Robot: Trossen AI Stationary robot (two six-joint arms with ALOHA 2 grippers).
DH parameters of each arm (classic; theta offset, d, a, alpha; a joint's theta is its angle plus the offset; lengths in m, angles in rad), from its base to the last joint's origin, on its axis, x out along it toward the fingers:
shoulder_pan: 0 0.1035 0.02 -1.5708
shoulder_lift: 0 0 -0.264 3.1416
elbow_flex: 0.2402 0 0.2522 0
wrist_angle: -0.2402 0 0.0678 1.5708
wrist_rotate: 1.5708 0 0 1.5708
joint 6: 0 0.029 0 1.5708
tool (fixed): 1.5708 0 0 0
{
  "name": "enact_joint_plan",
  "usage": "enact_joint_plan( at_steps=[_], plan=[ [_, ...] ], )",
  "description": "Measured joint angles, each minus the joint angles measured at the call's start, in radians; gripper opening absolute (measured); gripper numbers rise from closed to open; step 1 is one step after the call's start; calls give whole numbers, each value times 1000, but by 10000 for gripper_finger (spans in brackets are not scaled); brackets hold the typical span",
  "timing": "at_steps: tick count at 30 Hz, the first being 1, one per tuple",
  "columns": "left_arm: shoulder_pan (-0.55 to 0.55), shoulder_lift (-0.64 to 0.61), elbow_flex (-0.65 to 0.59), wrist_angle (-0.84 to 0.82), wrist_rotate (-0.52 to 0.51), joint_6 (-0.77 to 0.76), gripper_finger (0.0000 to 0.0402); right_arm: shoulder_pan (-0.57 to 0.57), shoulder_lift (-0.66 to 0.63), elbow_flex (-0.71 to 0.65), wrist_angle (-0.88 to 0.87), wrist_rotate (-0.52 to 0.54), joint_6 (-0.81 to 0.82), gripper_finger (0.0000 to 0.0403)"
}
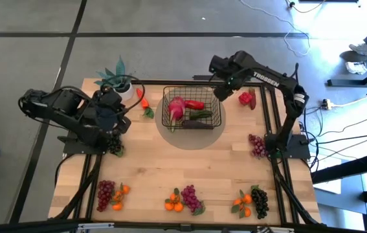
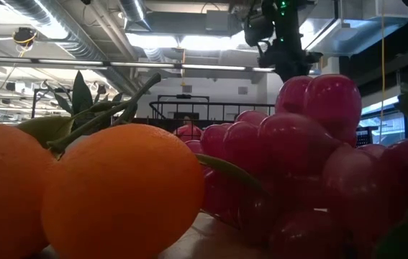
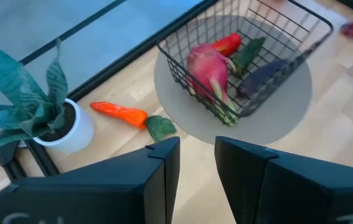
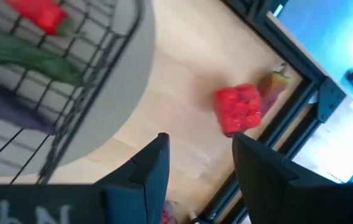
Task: Build produce basket
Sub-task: Put the red bell pepper into the black wire basket
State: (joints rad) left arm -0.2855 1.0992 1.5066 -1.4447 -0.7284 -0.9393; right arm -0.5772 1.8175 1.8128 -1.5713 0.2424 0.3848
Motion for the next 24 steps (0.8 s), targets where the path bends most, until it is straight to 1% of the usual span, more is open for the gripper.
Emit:
enact_joint_plan(
  at_steps=[4,9,11,13,15,17,19,24],
  plan=[
    [70,0,0,58,-23,96,90,-55,-2,0,0,-1,-53,159],
    [166,2,0,202,-5,310,90,-102,-2,0,0,-9,-84,159],
    [206,12,0,281,43,414,90,-115,-2,0,0,-12,-109,159],
    [250,18,0,352,116,508,90,-126,-2,0,0,-40,-130,159],
    [296,27,1,408,186,580,90,-133,-2,0,0,-66,-153,159],
    [343,39,2,447,243,637,90,-139,-2,0,0,-68,-178,159],
    [382,55,-1,449,272,675,90,-144,-2,0,0,-69,-202,159],
    [424,93,-3,435,272,715,90,-153,-11,-1,1,-68,-239,159]
  ],
)
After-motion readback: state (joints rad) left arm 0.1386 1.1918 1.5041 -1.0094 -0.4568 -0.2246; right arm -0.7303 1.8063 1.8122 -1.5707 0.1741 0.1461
